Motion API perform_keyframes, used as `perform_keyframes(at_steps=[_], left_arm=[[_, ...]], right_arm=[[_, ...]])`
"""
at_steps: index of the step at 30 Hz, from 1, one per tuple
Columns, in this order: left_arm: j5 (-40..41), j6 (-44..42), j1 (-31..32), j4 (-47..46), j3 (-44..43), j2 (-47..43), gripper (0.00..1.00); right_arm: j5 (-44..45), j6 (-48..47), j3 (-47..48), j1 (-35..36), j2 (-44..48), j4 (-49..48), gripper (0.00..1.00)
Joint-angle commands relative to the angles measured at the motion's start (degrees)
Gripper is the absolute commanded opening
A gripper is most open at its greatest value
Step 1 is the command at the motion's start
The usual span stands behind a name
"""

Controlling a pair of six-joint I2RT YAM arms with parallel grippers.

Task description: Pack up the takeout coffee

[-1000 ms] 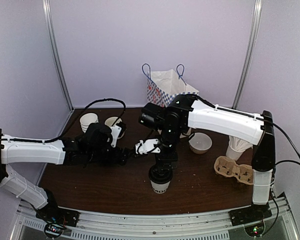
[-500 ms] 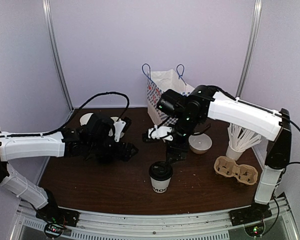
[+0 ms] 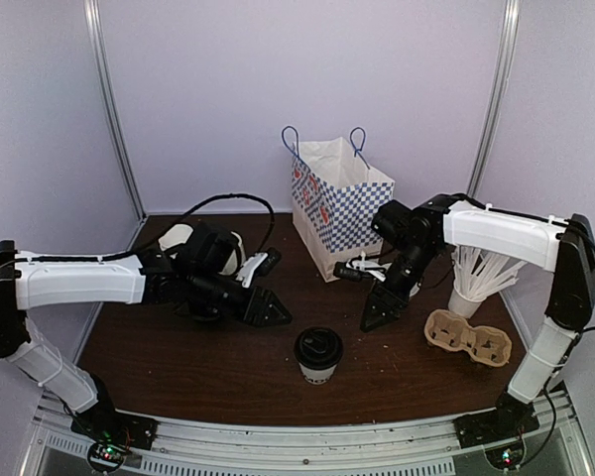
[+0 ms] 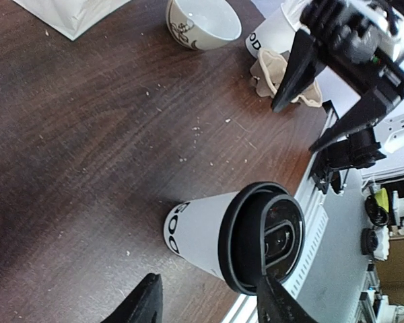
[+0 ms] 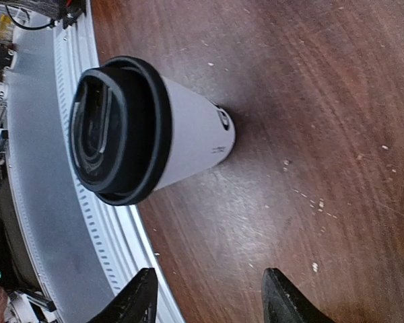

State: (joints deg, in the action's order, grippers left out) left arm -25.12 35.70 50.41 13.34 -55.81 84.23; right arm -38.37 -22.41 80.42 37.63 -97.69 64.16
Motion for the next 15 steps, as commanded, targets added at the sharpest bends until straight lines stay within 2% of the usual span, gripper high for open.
perform_keyframes(at_steps=[1, 4, 15], left_arm=[[-6.3, 5.75, -1.14, -5.43, 1.81, 0.93, 0.47], [-7.62, 6.07, -1.19, -6.52, 2.24, 1.77, 0.38], [-8.88, 7.89, -1.19, -8.14, 3.47, 3.63, 0.35]], right_arm=[[-10.83, 2.36, -2.94, 0.34, -0.58, -4.44, 0.56], [-12.71, 2.6, -2.02, 0.34, -2.82, -4.33, 0.55], [-16.65, 2.79, 1.37, 0.47, -8.16, -1.91, 0.52]])
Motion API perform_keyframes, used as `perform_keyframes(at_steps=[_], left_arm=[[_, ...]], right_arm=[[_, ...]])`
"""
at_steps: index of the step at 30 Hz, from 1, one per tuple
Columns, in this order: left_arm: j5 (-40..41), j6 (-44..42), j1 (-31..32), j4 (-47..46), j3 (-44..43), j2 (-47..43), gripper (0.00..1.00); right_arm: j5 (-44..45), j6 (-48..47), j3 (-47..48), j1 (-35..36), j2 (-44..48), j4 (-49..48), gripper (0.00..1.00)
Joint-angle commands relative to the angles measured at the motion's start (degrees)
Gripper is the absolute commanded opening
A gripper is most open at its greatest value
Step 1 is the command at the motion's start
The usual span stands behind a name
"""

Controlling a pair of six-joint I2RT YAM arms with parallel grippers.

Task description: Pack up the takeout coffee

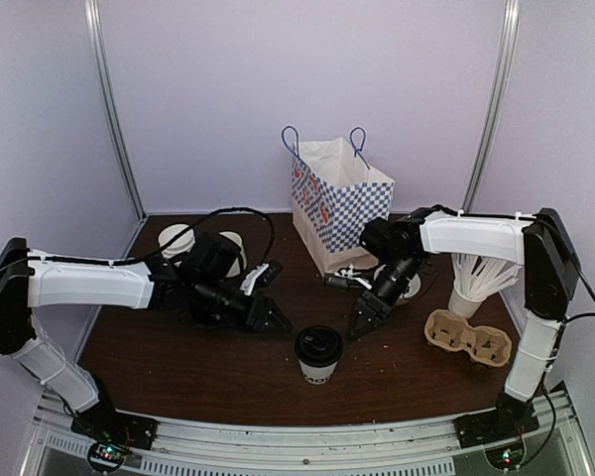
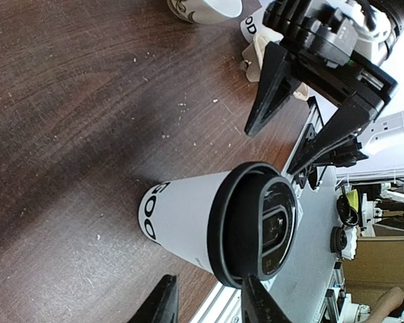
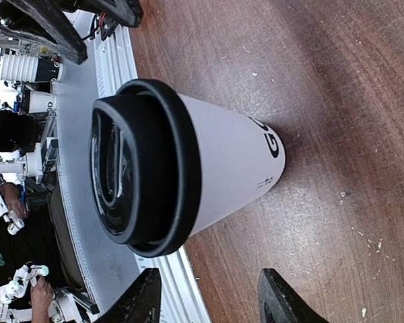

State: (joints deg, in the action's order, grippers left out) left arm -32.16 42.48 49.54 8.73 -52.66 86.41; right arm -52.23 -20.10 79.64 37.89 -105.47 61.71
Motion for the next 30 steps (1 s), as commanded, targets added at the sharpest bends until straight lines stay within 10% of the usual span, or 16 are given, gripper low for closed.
perform_keyframes(at_steps=[1, 30], left_arm=[[-2.11, 1.24, -0.32, -3.71, 0.24, 1.85, 0.34], [-5.37, 0.23, -0.23, -4.23, -1.62, 5.56, 0.37]], right_arm=[[-3.01, 0.57, 2.3, 0.25, -0.54, 0.52, 0.52], [-3.72, -0.33, 4.8, 1.91, -4.82, 3.07, 0.54]])
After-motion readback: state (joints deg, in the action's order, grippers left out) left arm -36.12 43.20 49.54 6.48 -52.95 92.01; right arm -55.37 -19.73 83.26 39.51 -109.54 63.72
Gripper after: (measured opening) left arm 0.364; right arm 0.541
